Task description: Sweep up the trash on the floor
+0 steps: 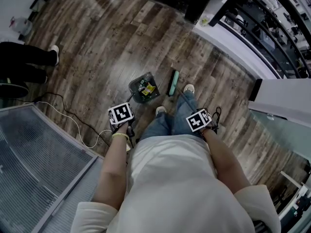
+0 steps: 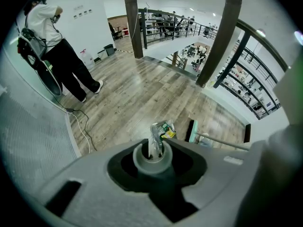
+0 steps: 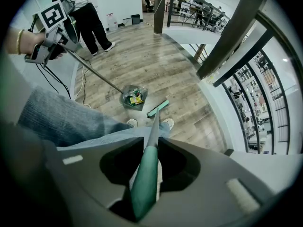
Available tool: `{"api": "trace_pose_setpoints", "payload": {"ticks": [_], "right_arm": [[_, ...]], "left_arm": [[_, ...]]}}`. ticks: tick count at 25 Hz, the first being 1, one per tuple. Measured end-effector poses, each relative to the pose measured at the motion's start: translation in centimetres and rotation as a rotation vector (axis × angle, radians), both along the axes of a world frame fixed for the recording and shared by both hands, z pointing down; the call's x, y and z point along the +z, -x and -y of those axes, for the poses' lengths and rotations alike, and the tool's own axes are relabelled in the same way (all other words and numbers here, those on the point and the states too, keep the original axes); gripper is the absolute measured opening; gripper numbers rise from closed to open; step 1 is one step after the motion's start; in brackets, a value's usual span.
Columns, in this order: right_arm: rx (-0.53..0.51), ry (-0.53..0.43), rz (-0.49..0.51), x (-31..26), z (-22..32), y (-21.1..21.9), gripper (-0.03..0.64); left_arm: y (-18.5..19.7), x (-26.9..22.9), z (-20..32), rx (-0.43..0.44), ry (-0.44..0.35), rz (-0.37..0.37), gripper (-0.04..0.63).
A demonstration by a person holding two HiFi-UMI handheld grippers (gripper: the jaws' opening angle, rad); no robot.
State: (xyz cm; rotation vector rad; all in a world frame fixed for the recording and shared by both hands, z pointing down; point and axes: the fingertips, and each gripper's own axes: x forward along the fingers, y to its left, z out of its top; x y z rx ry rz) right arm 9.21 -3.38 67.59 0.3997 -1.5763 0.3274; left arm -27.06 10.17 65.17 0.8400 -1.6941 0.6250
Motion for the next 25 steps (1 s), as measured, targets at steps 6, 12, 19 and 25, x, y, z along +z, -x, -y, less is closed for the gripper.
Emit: {"api": "trace_pose_setpoints", "payload": {"ticks": [6, 12, 19, 25], "right_arm": [[-0.002, -0.001, 0.002, 0.0, 0.2, 0.2, 0.101], [0.001, -0.003, -0.005, -0.1, 0.1, 0.2, 0.101], [0.0, -0.001, -0.006, 0.0, 0.2, 0.2, 0.101], [-0.003, -0.004, 0.001, 0.0, 0.3, 0.2, 0.101]], "left_arm": [[0.5, 0.0, 0.0, -0.006, -0.001, 0.001, 0.089], [0.7, 0.0, -0.2, -0.008, -0.001, -0.002, 0.091], [2.2, -0.8, -0.4, 0.006, 0.029, 0.073, 0.091], [0.6, 0.0, 0.0, -0.008, 0.002, -0.005, 0.091]]}}
